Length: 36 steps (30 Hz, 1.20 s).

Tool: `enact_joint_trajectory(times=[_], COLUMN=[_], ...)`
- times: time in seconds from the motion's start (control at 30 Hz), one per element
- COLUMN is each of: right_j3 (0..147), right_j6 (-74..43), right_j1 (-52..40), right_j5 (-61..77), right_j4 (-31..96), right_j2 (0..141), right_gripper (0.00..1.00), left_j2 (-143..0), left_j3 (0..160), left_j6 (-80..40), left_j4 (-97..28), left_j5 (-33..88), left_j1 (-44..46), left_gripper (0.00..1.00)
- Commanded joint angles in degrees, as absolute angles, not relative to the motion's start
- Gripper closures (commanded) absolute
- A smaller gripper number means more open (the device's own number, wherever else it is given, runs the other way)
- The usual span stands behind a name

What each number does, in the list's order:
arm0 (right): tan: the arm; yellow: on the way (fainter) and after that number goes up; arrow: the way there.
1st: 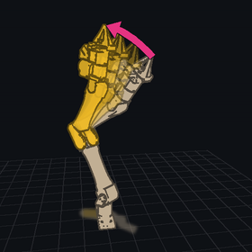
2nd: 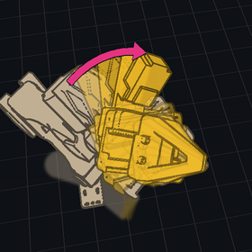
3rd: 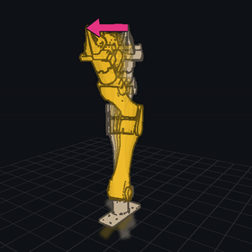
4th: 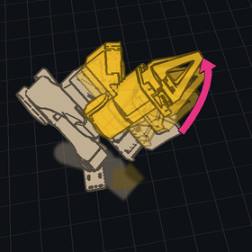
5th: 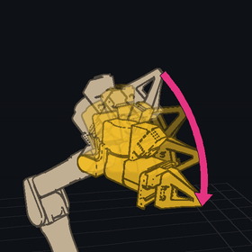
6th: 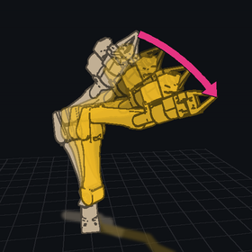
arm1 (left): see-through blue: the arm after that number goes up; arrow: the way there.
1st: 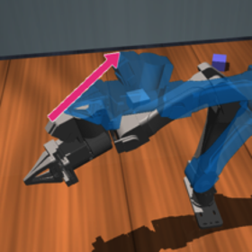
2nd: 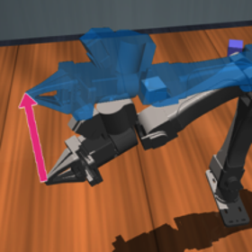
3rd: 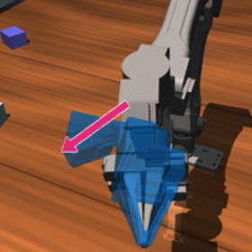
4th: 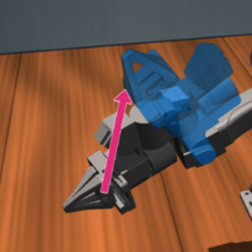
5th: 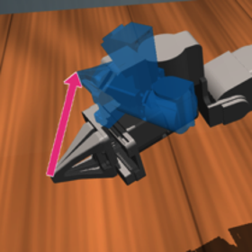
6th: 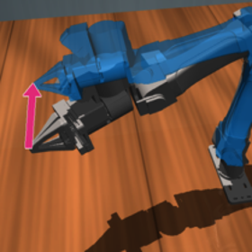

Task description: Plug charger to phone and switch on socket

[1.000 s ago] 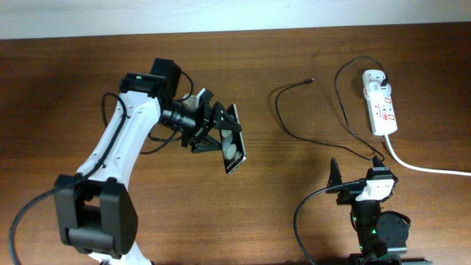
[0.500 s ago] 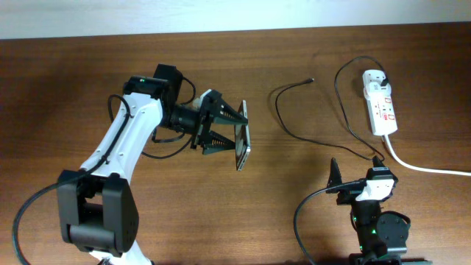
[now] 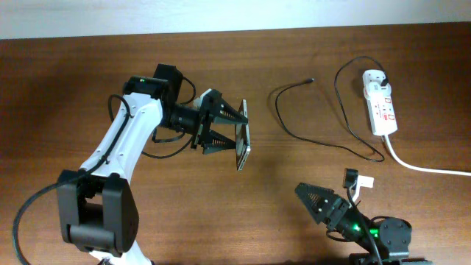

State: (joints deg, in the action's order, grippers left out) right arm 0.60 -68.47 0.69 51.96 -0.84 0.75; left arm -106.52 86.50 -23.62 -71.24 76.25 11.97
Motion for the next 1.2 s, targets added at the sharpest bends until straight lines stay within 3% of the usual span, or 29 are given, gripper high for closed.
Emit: enact_joint_trajectory(times=[0.0, 0.13, 0.23, 0.4, 0.53, 0.7, 0.8, 0.87, 1.03, 1.17], right_j3=[0.3, 4.3, 9.9, 37.2, 58.4, 64.8, 68.8, 71.5, 72.3, 72.3], right_j6=[-65.6, -64.9, -58.2, -33.9, -30.0, -30.9, -30.4, -30.5, -42.7, -49.2], right_j1=[0.8, 0.8, 0.8, 0.8, 0.7, 0.7, -0.3, -6.9, -38.0, -51.5], right_j5=[54.2, 54.3, 52.9, 36.4, 30.3, 29.8, 30.8, 27.1, 3.5, -14.1], right_j4=[-3.5, -2.8, 3.5, 36.4, 56.6, 60.7, 60.8, 60.6, 53.1, 48.2], right_j2=[0.4, 0.4, 2.0, 18.1, 32.4, 35.7, 44.8, 48.4, 58.1, 65.5], right_gripper=[0.02, 0.01, 0.01, 0.01, 0.01, 0.01, 0.01, 0.01, 0.01, 0.01], left_j2=[-106.4, -106.4, -106.4, -106.4, -106.4, -106.4, -106.4, -106.4, -106.4, -106.4], left_j3=[86.7, 86.7, 86.7, 86.7, 86.7, 86.7, 86.7, 86.7, 86.7, 86.7], left_j6=[-23.9, -23.9, -23.9, -23.9, -23.9, -23.9, -23.9, -23.9, -23.9, -23.9], left_j4=[-71.1, -70.5, -70.5, -70.5, -70.5, -70.5, -70.5, -70.5, -70.5, -70.5], left_j5=[78.2, 78.2, 78.2, 78.2, 78.2, 78.2, 78.2, 78.2, 78.2, 78.2], left_j1=[11.8, 11.8, 11.8, 11.8, 11.8, 11.8, 11.8, 11.8, 11.8, 11.8], left_gripper=[0.29, 0.28, 0.29, 0.29, 0.3, 0.3, 0.3, 0.3, 0.3, 0.3])
